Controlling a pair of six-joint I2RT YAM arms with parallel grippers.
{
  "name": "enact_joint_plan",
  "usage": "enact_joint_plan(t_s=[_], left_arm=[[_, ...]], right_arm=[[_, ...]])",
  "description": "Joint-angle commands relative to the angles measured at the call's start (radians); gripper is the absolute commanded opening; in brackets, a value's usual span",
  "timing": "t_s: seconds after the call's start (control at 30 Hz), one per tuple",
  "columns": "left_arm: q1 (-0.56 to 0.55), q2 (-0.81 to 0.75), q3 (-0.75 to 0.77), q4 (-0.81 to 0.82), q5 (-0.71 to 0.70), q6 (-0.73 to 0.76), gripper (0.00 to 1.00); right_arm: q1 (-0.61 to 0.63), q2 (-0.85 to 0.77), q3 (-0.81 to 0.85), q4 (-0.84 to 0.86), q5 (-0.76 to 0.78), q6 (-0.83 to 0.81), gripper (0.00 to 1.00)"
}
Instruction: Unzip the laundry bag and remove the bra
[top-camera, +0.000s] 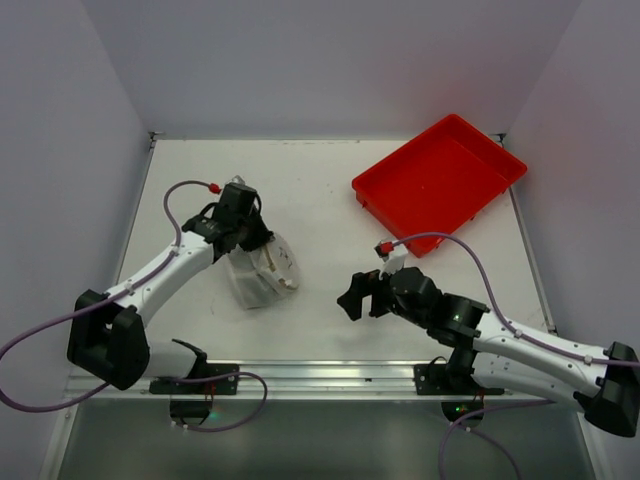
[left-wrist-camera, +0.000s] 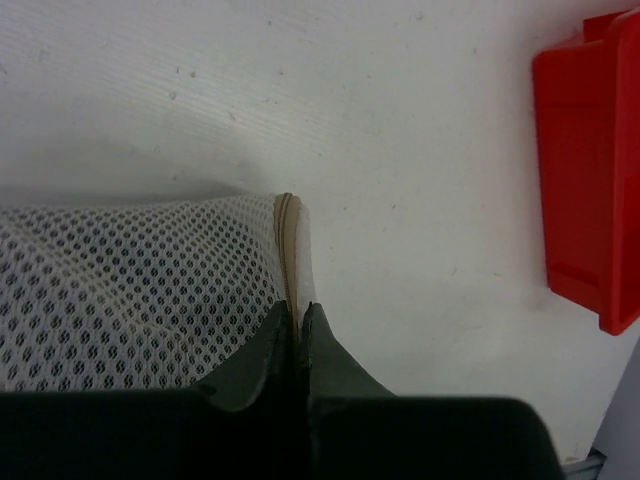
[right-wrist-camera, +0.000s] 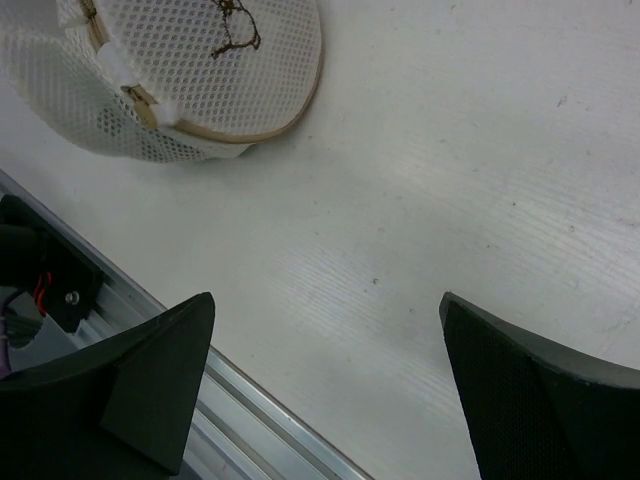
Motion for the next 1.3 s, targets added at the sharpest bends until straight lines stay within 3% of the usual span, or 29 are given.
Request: enact_joint_plan(t_s=[0.0,0.2,0.43,0.87,1.27], left_arm=[[-0.004,-0.095,-0.029,0.161,0.084,-0.027,0.0],[-0.006,-0.227,-0.125,0.302,0.173,-0.112,0.0],[-0.007,-0.339,-0.225,0.383,0.15,-0.224,0.0],[-0.007,-0.393,-0.276,0.399,0.103,-0.313,0.0],[-0.007,-0.394,-0.271,0.393,0.109,-0.309,0.0]], right_arm=[[-0.004,-0.018,0.028,0.05,-0.012,0.01,0.94],[-0.001,0.048,0.065,0.171,-0.128,0.079,0.75],[0.019,0.21,0.14,0.346,-0.193,0.108,0.63],[0.064,0.398,0.249,0.412,-0.199,0.112,0.5],[0.065,0.457,0.289,0.424,-0.191,0.093,0.48]])
